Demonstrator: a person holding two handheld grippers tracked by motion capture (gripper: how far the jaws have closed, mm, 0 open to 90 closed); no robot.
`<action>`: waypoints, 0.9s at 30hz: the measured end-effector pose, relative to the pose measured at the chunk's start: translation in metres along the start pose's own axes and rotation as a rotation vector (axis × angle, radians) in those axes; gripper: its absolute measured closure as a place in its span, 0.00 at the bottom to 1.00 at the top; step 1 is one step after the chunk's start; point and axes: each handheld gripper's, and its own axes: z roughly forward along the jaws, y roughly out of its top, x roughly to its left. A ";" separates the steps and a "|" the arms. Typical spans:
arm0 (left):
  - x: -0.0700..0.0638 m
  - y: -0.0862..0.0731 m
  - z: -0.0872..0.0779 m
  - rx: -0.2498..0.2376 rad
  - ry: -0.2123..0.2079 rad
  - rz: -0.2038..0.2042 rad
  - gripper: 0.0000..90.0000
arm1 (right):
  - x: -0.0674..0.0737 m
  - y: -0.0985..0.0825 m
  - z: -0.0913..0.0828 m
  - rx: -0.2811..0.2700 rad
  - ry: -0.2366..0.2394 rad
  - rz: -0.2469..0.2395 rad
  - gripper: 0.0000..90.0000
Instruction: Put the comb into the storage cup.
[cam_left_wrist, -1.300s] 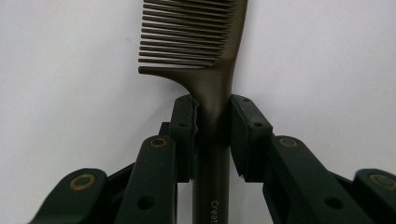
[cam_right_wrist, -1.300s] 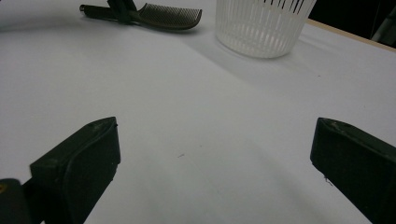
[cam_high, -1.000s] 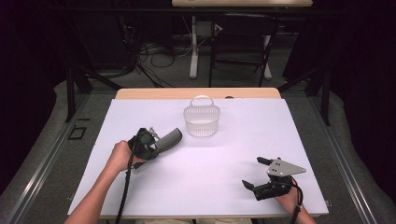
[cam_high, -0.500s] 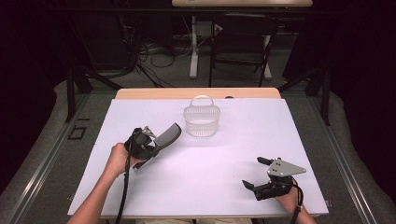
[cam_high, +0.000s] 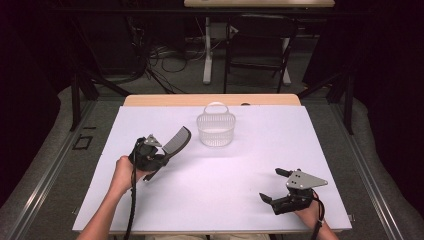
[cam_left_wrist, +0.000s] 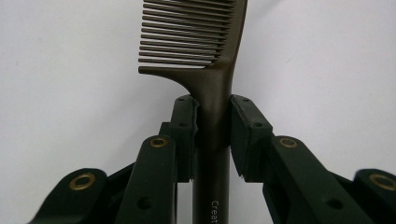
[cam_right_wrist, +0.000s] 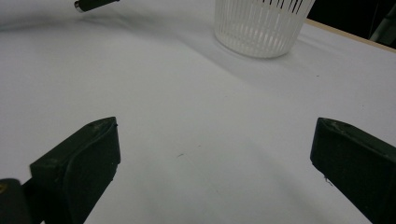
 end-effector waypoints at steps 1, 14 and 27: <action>0.000 0.000 -0.001 -0.006 0.003 -0.001 0.80 | 0.000 0.000 0.000 -0.003 -0.001 0.000 0.01; -0.002 -0.004 -0.007 -0.099 0.005 -0.026 0.80 | 0.000 0.000 0.000 -0.003 -0.003 0.001 0.01; -0.001 -0.009 -0.013 -0.204 0.025 -0.076 0.80 | -0.003 -0.001 0.003 0.003 -0.001 0.023 0.01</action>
